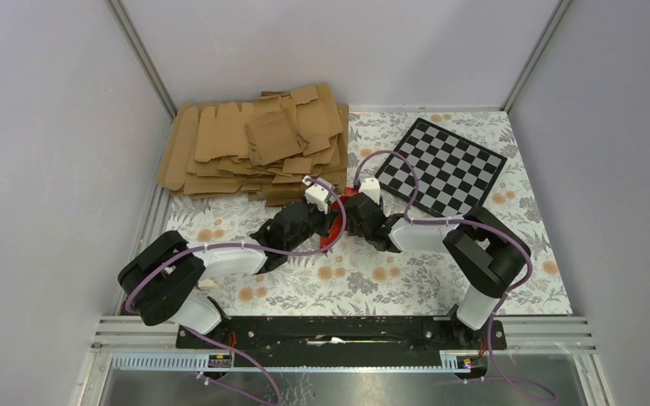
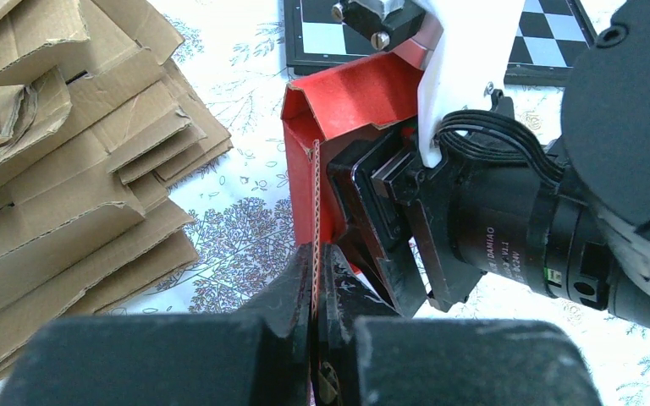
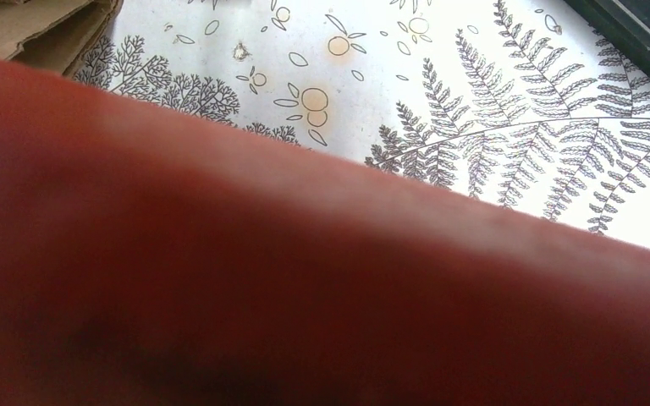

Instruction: Fold the paper box

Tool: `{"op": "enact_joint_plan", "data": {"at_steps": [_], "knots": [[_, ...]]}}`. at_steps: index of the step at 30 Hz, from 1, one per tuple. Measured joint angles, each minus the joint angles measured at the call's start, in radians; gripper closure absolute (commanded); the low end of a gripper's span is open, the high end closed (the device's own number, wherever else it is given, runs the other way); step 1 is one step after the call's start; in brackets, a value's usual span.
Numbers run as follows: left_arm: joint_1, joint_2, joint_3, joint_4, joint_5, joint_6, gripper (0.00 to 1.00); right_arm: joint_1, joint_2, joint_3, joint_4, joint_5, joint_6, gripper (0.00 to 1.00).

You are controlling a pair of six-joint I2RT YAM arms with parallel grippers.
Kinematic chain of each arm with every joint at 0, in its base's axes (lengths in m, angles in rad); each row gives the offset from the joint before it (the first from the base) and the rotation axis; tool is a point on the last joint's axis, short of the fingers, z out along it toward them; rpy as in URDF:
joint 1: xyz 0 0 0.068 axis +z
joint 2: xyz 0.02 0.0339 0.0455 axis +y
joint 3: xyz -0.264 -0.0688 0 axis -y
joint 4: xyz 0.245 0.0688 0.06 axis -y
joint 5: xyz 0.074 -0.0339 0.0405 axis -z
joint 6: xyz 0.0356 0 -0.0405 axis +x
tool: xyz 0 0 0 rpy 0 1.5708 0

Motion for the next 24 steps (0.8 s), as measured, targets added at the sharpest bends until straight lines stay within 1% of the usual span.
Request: {"op": "enact_joint_plan", "data": {"at_steps": [2,3,4,5,13,15,16,17,18,21,24], "knots": [[0.000,0.000,0.000,0.000,0.000,0.000,1.00,0.000,0.000,-0.001,-0.002,0.002,0.005,0.47],[0.000,0.000,0.000,0.000,0.000,0.000,1.00,0.000,-0.001,-0.002,0.000,0.003,0.006,0.51],[0.000,0.000,0.000,0.000,0.000,0.000,1.00,0.001,-0.005,-0.008,0.003,0.003,0.010,0.59],[0.000,0.000,0.000,0.000,0.000,0.000,1.00,0.001,-0.011,-0.015,0.007,0.003,0.012,0.63],[-0.015,0.000,0.004,-0.005,0.015,-0.001,1.00,0.000,-0.081,-0.078,-0.017,0.006,0.025,0.63],[-0.014,0.000,0.004,-0.006,0.013,-0.001,1.00,0.000,-0.095,-0.087,-0.025,0.003,0.031,0.76],[-0.014,0.000,0.004,-0.006,0.013,-0.001,1.00,0.000,-0.101,-0.092,-0.029,0.003,0.031,0.79],[-0.015,0.000,0.004,-0.006,0.013,0.000,1.00,0.000,-0.109,-0.096,-0.034,0.003,0.033,0.80],[-0.014,0.000,0.004,-0.006,0.011,0.000,1.00,0.000,-0.118,-0.101,-0.041,0.000,0.037,0.78],[-0.014,0.000,0.004,-0.007,0.010,-0.001,1.00,0.001,-0.137,-0.115,-0.048,-0.007,0.038,0.68],[-0.016,0.000,0.004,-0.007,0.015,-0.001,1.00,0.000,-0.140,-0.125,-0.047,-0.003,0.036,0.61]]}}
